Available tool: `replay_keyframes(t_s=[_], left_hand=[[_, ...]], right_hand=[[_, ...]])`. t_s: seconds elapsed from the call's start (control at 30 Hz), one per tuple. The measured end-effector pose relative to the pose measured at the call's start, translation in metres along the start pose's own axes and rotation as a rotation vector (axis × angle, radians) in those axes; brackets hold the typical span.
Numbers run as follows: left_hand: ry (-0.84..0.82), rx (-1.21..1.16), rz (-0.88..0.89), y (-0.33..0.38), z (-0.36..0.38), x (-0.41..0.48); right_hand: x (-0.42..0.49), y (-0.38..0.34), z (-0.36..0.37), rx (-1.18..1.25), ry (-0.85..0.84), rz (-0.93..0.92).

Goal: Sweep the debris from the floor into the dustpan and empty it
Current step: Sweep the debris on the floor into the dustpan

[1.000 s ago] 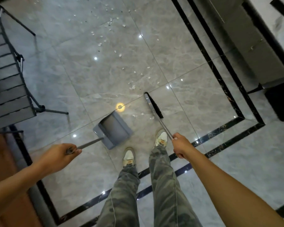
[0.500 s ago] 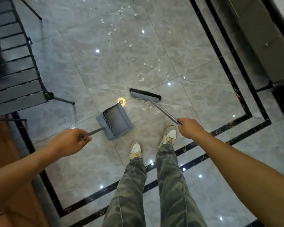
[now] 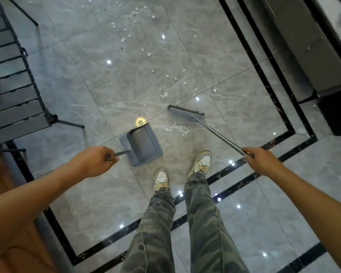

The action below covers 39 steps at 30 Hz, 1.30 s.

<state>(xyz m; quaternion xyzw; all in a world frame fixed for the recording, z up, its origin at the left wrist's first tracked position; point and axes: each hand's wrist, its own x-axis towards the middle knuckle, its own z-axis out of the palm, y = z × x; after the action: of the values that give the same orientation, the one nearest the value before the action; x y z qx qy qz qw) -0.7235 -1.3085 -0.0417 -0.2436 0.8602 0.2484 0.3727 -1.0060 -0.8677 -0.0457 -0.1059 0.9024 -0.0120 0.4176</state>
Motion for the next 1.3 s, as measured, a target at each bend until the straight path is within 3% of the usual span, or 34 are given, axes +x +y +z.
replay_keyframes(t_s=[0.23, 0.47, 0.73, 1.07, 1.3], left_hand=[[0.028, 0.045, 0.009, 0.025, -0.006, 0.033], [0.006, 0.081, -0.032, 0.035, -0.008, 0.044], [0.017, 0.071, -0.031, 0.036, -0.007, 0.043], [0.055, 0.052, -0.029, 0.030, -0.001, 0.045], [0.062, 0.071, -0.028, 0.031, -0.004, 0.041]], right_hand=[[-0.011, -0.015, 0.076, 0.274, -0.020, 0.254], [-0.023, -0.077, 0.122, 0.540, -0.154, 0.226], [-0.051, -0.114, 0.131, 0.477, -0.274, 0.081], [-0.046, -0.103, 0.091, 0.444, -0.150, 0.059], [-0.049, -0.135, 0.111, 0.540, -0.316, 0.109]])
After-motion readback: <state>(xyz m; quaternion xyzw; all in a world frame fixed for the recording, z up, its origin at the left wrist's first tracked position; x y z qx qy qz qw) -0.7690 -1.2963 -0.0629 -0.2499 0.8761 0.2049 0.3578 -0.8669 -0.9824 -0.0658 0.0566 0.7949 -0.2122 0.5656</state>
